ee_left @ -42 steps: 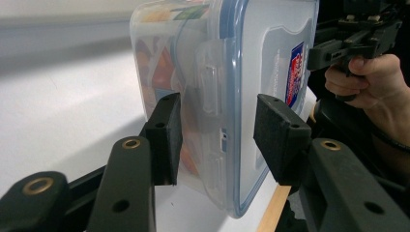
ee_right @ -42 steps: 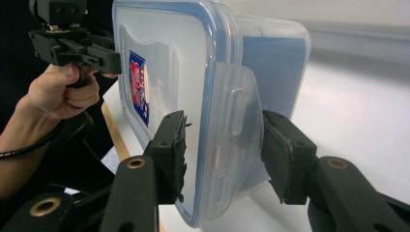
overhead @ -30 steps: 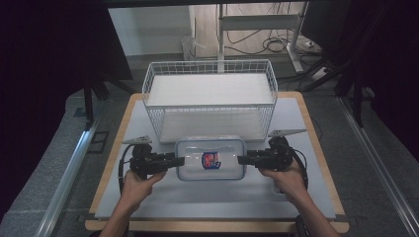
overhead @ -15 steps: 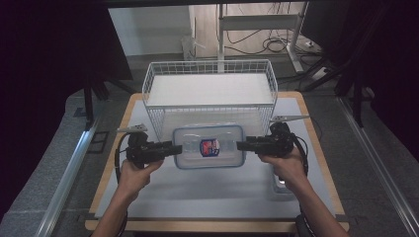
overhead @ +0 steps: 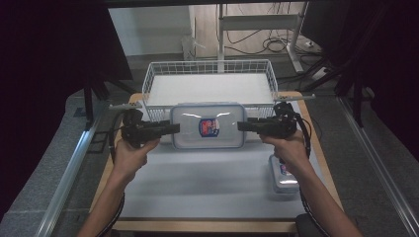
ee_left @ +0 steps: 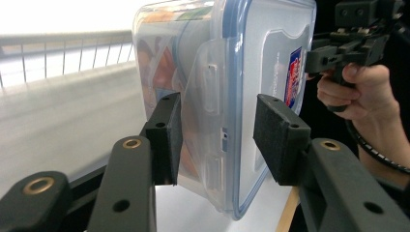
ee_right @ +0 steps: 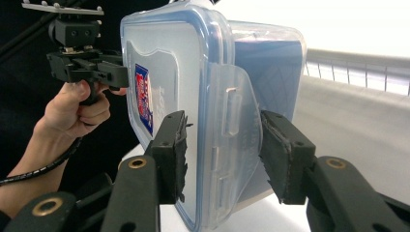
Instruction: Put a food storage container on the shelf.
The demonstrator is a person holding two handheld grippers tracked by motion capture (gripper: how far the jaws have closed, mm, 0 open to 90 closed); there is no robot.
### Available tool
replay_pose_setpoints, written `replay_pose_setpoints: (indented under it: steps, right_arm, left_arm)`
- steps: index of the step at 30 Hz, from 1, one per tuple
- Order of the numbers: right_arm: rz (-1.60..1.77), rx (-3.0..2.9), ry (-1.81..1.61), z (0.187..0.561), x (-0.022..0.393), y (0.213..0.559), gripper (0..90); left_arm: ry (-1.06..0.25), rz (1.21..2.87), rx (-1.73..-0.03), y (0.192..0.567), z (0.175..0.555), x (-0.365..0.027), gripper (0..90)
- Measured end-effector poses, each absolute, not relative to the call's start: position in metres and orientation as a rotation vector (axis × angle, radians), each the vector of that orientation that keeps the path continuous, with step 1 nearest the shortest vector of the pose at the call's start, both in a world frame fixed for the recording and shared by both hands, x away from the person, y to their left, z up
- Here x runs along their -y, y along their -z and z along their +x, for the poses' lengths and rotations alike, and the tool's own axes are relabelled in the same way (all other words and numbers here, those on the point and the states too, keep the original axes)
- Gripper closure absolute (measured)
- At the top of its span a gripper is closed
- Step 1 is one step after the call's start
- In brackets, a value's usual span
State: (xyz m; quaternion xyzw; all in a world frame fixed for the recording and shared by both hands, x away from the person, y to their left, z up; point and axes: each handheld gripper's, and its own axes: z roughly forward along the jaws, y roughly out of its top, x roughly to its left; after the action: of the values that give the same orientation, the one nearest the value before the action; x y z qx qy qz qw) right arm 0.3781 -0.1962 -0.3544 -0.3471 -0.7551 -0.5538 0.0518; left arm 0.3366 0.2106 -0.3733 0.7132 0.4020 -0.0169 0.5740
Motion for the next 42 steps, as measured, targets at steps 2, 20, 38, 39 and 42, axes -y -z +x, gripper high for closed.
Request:
replay_pose_setpoints:
  steps: [2, 20, 38, 39, 42]
  right_arm:
    - [-1.053, 2.297, 1.689, 0.380, 0.196, 0.351, 53.7]
    - [-1.102, 2.259, 1.744, 0.426, 0.188, 0.302, 53.5]
    - [-1.189, 2.195, 1.740, 0.463, 0.185, 0.294, 53.0]
    - [-1.193, 2.193, 1.736, 0.465, 0.184, 0.294, 53.0]
    - [-1.203, 2.186, 1.723, 0.471, 0.183, 0.297, 52.8]
  left_arm:
    - [0.046, 1.663, -0.937, 0.368, 0.342, -0.212, 54.9]
    - [0.054, 1.645, -0.956, 0.319, 0.392, -0.220, 54.9]
    - [0.073, 1.599, -1.017, 0.311, 0.432, -0.221, 54.4]
    - [0.070, 1.600, -1.019, 0.311, 0.434, -0.221, 54.4]
    - [0.072, 1.596, -1.029, 0.313, 0.438, -0.221, 54.3]
